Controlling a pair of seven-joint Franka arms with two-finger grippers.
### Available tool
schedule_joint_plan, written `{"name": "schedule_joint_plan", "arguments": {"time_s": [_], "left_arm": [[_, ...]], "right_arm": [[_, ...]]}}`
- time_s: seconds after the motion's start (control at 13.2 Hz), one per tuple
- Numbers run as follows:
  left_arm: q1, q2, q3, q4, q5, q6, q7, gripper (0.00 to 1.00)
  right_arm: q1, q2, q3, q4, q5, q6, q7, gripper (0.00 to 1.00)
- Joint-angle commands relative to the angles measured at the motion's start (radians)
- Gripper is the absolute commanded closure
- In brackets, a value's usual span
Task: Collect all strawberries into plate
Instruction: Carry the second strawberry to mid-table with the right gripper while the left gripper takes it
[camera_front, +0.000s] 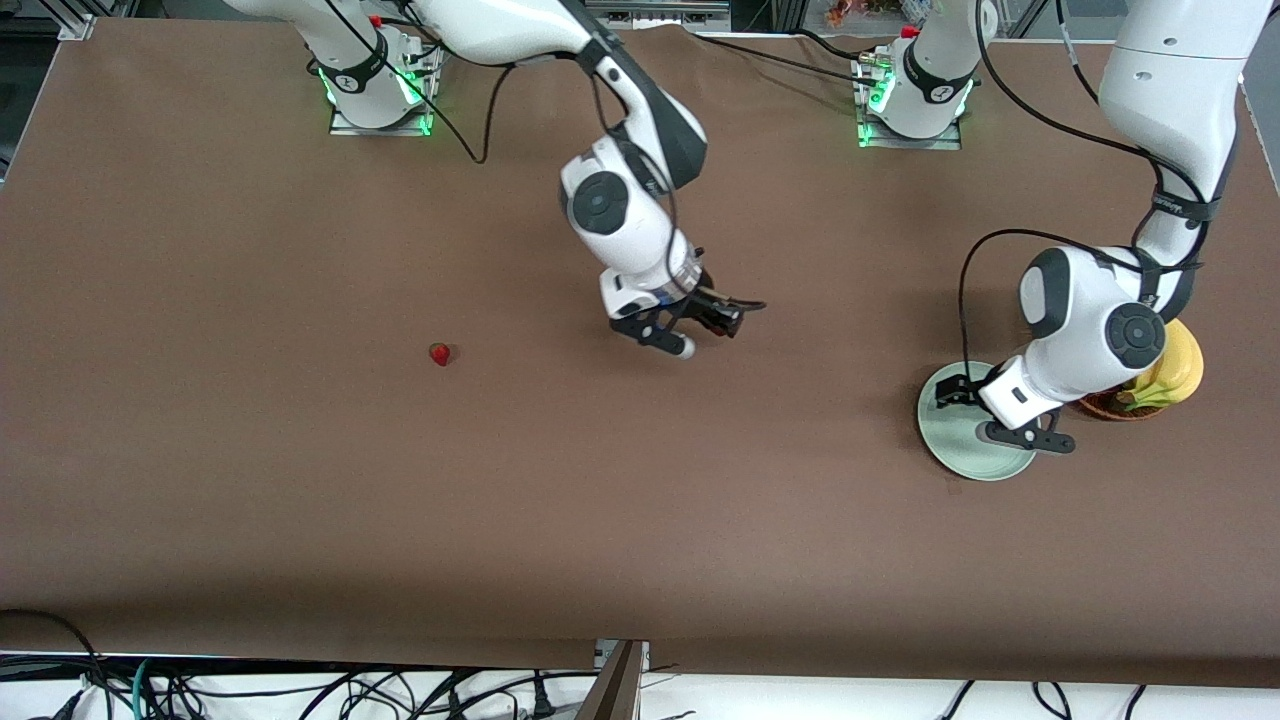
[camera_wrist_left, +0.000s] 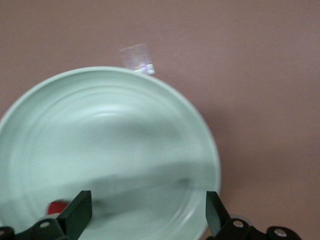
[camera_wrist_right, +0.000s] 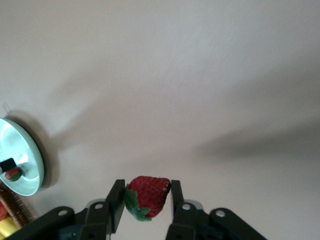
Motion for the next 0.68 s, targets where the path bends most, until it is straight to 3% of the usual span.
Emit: {"name": "schedule_joint_plan", "arguments": {"time_s": [0.0,0.15,0.38,0.61], "left_arm": [[-0.025,-0.004,-0.018,0.018,-0.024,-0.029,-0.038,0.0],[-0.033,-0.004,-0.028,0.018,-0.023,-0.055,-0.081,0.0],[-0.041,-0.005,-0.075,0.018,-0.021,-0.087,-0.165,0.0],[-0.051,-0.005,-0.156,0.007,-0.01,-0.113,-0.271,0.0]], "right_arm": [[0.068,0.099,-0.016,0.039,-0.012,0.163,0.086,0.39],[0.067,0.09,-0.017,0.038,-0.01,0.164,0.086,0.06],[0.05,0.046,-0.042,0.033,-0.012,0.068,0.079,0.02],[0.05,-0.028,-0.169,0.033,-0.016,-0.203,0.009,0.01]]}}
